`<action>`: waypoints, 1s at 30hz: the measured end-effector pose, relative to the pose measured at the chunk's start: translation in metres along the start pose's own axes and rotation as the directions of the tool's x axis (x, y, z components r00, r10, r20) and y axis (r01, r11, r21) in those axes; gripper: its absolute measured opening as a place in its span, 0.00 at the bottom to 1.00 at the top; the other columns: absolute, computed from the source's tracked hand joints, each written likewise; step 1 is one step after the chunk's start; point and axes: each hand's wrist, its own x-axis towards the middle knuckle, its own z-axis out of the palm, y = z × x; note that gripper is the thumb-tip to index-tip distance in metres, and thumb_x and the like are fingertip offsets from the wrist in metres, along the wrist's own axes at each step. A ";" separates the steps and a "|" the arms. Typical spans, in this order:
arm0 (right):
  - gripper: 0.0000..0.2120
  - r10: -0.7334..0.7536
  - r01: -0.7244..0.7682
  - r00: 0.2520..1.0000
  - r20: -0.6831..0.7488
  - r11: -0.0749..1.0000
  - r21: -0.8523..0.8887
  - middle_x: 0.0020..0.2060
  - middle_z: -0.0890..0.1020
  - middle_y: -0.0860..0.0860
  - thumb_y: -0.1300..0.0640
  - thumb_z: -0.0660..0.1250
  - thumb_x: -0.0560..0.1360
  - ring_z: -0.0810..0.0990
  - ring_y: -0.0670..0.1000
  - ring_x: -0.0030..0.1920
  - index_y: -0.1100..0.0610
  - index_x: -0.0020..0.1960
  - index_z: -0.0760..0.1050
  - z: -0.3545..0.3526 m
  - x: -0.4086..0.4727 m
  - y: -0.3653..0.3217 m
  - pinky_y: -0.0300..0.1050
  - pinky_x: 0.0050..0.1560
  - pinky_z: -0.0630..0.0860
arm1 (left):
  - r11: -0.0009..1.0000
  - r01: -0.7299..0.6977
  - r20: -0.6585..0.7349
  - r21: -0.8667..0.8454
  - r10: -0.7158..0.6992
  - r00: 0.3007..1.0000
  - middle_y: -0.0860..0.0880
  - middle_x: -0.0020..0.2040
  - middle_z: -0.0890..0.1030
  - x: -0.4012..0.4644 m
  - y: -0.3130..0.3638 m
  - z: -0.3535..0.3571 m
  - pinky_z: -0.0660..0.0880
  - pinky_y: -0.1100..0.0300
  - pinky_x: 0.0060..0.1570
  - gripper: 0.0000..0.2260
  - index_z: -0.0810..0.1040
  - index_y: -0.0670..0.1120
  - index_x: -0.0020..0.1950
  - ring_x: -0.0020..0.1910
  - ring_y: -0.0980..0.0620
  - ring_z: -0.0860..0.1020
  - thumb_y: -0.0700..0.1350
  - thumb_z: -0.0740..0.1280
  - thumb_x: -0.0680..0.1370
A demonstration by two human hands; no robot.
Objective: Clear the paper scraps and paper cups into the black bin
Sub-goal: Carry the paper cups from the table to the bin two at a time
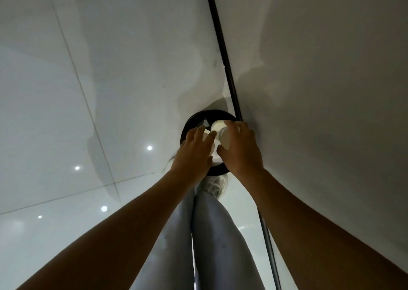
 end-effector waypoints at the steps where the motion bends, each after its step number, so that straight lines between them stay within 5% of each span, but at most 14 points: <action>1: 0.32 -0.007 0.007 1.000 0.004 1.000 -0.013 0.72 0.64 0.54 0.52 0.71 0.75 0.65 0.56 0.70 0.52 0.74 0.61 0.010 0.011 0.006 0.48 0.59 0.75 | 1.000 -0.001 0.003 0.017 0.001 1.000 0.45 0.76 0.57 0.011 -0.005 0.011 0.66 0.52 0.69 0.30 0.57 0.49 0.76 0.75 0.43 0.55 0.49 0.67 0.77; 15: 0.37 -0.115 0.115 0.991 0.070 0.993 -0.005 0.76 0.58 0.54 0.51 0.72 0.73 0.56 0.55 0.76 0.51 0.77 0.58 0.066 0.049 0.040 0.51 0.68 0.70 | 0.985 0.015 0.015 0.170 -0.017 1.000 0.44 0.77 0.56 0.048 -0.039 0.085 0.51 0.49 0.74 0.33 0.54 0.50 0.77 0.76 0.41 0.53 0.50 0.68 0.77; 24: 0.42 -0.166 0.176 0.984 0.066 0.965 -0.193 0.78 0.51 0.55 0.46 0.69 0.75 0.51 0.57 0.78 0.52 0.79 0.47 0.085 0.074 0.044 0.51 0.75 0.57 | 0.984 -0.009 -0.036 0.178 0.016 0.999 0.44 0.76 0.60 0.062 -0.054 0.095 0.50 0.48 0.74 0.33 0.57 0.50 0.76 0.76 0.41 0.56 0.56 0.67 0.76; 30: 0.45 -0.161 0.176 0.983 0.083 0.959 -0.224 0.78 0.49 0.56 0.49 0.71 0.74 0.49 0.58 0.78 0.51 0.79 0.43 0.086 0.073 0.044 0.53 0.75 0.55 | 0.982 -0.001 -0.031 0.189 0.006 1.000 0.44 0.78 0.52 0.060 -0.056 0.095 0.43 0.50 0.74 0.37 0.50 0.50 0.78 0.77 0.43 0.49 0.58 0.65 0.76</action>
